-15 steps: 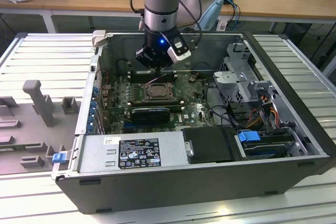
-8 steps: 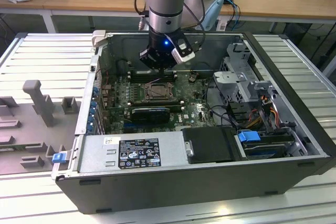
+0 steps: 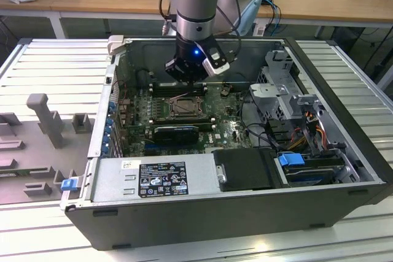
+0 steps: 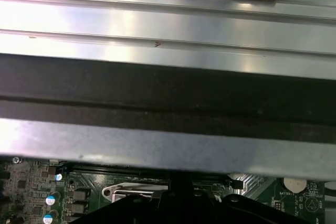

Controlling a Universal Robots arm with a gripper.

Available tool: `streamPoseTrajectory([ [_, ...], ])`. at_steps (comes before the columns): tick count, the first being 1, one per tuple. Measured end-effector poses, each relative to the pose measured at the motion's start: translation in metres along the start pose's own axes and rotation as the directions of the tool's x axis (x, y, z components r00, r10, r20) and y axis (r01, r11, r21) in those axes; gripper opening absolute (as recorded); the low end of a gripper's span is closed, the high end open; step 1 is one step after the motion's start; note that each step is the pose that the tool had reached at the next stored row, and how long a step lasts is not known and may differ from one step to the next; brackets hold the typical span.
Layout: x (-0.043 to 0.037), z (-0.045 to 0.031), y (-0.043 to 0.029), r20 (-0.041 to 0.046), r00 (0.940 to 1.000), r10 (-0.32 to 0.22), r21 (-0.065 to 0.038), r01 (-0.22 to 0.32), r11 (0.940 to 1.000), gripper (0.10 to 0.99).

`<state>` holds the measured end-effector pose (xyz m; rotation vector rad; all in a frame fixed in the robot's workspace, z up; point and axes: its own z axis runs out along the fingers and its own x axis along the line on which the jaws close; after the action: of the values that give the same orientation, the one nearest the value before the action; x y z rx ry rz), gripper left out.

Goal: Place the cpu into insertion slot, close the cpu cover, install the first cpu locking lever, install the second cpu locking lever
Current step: 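Install the first cpu locking lever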

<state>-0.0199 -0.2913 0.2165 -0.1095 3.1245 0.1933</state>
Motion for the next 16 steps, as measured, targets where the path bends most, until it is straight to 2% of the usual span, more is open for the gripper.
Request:
streamPoseTrajectory([
  [9,-0.0016,0.0101,-0.0011,0.0000,1.0000,0.000,0.000,0.000,1.0000,0.106],
  [16,-0.0025,0.0122,-0.0015,-0.0005,1.0000,0.000,0.003,0.000,1.0000,0.106],
])
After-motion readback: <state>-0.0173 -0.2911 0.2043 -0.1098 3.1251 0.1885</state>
